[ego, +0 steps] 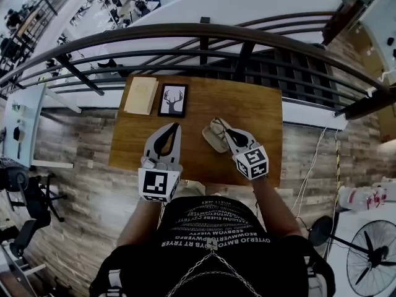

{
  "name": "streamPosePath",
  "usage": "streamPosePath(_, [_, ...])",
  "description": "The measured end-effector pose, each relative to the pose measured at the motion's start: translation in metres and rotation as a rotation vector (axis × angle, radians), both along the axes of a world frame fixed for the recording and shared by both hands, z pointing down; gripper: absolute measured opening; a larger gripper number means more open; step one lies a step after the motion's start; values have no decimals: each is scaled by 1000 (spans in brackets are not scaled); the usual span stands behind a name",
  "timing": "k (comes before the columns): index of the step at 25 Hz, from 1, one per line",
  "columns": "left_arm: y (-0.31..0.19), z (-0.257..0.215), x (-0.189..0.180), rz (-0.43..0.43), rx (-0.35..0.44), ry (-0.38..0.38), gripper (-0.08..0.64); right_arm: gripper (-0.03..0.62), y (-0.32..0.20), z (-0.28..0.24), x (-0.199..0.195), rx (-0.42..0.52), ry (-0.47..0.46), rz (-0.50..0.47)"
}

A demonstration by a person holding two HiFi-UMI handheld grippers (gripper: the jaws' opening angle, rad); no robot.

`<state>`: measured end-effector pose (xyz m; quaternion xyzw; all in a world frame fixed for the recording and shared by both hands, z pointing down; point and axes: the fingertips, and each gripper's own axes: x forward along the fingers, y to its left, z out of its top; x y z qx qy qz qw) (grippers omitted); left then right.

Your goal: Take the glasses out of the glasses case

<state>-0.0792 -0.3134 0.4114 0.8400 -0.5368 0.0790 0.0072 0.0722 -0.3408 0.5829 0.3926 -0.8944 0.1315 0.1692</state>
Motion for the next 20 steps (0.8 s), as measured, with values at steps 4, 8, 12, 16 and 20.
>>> streamPosePath(4, [7, 3, 2, -2, -1, -3, 29, 28, 7, -21, 0, 38, -17, -8])
streamPosePath(8, [11, 1, 5, 0, -1, 0, 29, 28, 12, -42, -1, 70, -32, -17])
streamPosePath(12, [19, -1, 7, 0, 3, 0, 28, 28, 20, -62, -1, 106, -50, -23])
streamPosePath(16, [28, -5, 6, -4, 16, 0, 28, 28, 32, -86, -3, 162, -57, -30])
streamPosePath(20, [35, -7, 7, -7, 25, -5, 29, 28, 39, -108, -3, 217, -59, -38])
